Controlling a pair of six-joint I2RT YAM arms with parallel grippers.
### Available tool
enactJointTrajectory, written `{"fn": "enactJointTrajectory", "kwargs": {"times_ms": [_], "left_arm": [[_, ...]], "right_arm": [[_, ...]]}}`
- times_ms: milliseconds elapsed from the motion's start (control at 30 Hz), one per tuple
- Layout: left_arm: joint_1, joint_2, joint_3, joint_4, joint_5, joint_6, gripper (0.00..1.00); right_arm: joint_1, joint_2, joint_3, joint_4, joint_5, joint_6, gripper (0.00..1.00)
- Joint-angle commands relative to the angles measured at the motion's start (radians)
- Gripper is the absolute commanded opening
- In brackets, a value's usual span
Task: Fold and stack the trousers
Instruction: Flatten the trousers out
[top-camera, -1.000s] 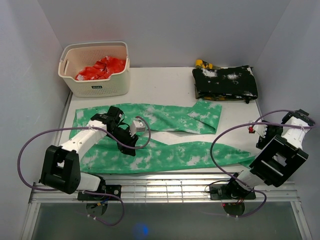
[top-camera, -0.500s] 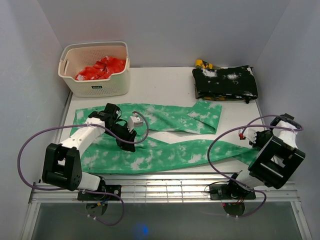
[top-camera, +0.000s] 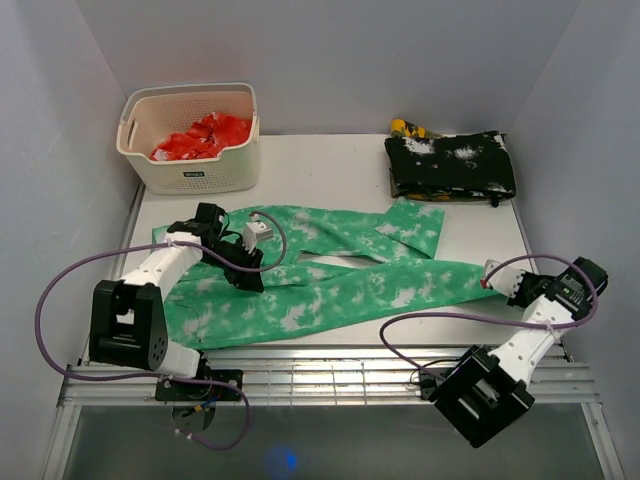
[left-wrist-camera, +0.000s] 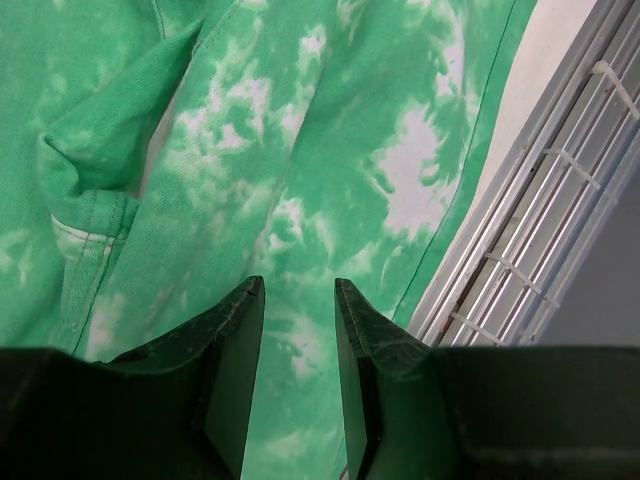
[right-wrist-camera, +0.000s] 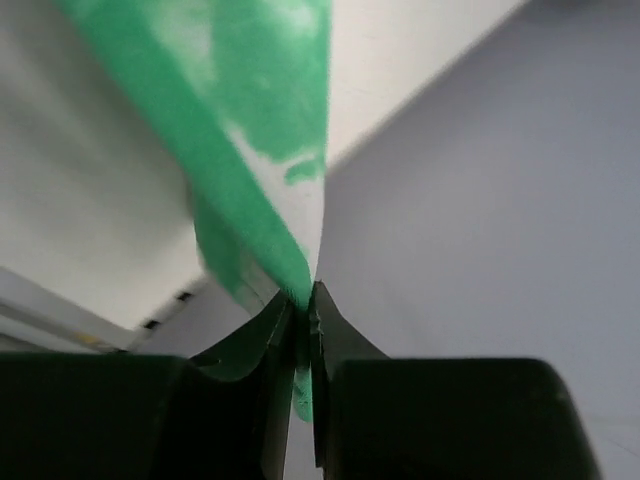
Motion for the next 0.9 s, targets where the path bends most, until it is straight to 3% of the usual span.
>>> {"fn": "enactJointTrajectory", "kwargs": {"times_ms": [0, 67, 100, 300, 433, 633, 867], "left_arm": [[0.019, 0.013, 0.003, -0.013, 0.017, 0.010, 0.45], [0.051, 0.015, 0.017, -0.036, 0.015, 0.022, 0.46], [0.068, 0.012, 0.017, -0.046, 0.014, 0.030, 0.46], [0.227, 0.007, 0.019, -0.079, -0.043, 0.055, 0.47], [0.270, 0.058, -0.033, -0.063, -0.199, 0.090, 0.46], [0.395, 0.161, -0.050, 0.005, -0.382, 0.268, 0.45], [0.487, 0.308, 0.149, 0.033, -0.453, 0.341, 0.45]], "right_arm": [[-0.013, 0.054, -0.121, 0.013, 0.133, -0.447, 0.40], [-0.029, 0.097, -0.123, 0.032, 0.186, -0.460, 0.62], [-0.034, 0.122, -0.108, 0.033, 0.198, -0.454, 0.79], [-0.042, 0.299, 0.158, -0.047, 0.154, -0.345, 0.92], [-0.011, 0.356, 0.319, -0.143, 0.077, -0.268, 0.94], [0.070, 0.455, 0.455, -0.218, 0.063, -0.058, 0.93], [0.152, 0.559, 0.507, -0.304, 0.096, 0.148, 0.75]]}}
